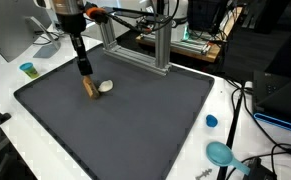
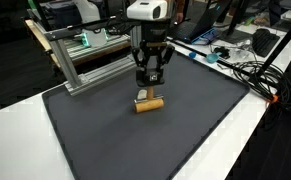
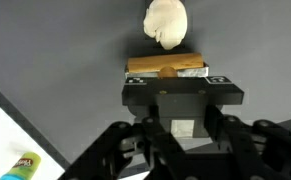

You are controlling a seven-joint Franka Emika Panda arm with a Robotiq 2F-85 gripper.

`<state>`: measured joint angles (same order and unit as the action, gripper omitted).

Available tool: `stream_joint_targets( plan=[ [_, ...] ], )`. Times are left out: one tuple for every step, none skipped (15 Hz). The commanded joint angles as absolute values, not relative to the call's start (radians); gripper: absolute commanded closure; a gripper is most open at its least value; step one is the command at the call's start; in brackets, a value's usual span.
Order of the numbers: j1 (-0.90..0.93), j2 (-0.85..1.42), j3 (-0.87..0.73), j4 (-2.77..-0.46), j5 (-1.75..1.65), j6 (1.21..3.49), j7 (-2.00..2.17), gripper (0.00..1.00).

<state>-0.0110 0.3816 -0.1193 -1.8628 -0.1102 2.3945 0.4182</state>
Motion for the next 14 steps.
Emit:
stream_joint_targets(
  plan=[
    [-0.013, 0.267, -0.119, -1.948, -0.111, 2.373, 0.331, 0.79],
    [-0.015, 0.251, -0.112, -1.965, -0.102, 2.382, 0.311, 0.79],
    [-0.013, 0.235, -0.107, -1.982, -0.103, 2.377, 0.292, 0.79],
    [-0.010, 0.227, -0.104, -1.993, -0.108, 2.368, 0.280, 0.79],
    [-0.009, 0.226, -0.100, -1.997, -0.109, 2.351, 0.265, 0.79],
    [-0.007, 0.238, -0.094, -1.996, -0.107, 2.340, 0.255, 0.79],
    [-0.002, 0.258, -0.092, -1.988, -0.116, 2.333, 0.264, 0.79],
    [-0.001, 0.278, -0.087, -1.981, -0.110, 2.333, 0.261, 0.79],
    [0.000, 0.305, -0.087, -1.966, -0.109, 2.331, 0.269, 0.79],
    [-0.002, 0.341, -0.085, -1.939, -0.096, 2.297, 0.272, 0.79],
    [0.000, 0.352, -0.087, -1.926, -0.103, 2.270, 0.272, 0.79],
    [0.000, 0.353, -0.091, -1.912, -0.109, 2.231, 0.273, 0.79],
    [-0.003, 0.356, -0.089, -1.901, -0.103, 2.203, 0.267, 0.79],
    [-0.003, 0.359, -0.089, -1.889, -0.104, 2.173, 0.265, 0.79]
  ],
)
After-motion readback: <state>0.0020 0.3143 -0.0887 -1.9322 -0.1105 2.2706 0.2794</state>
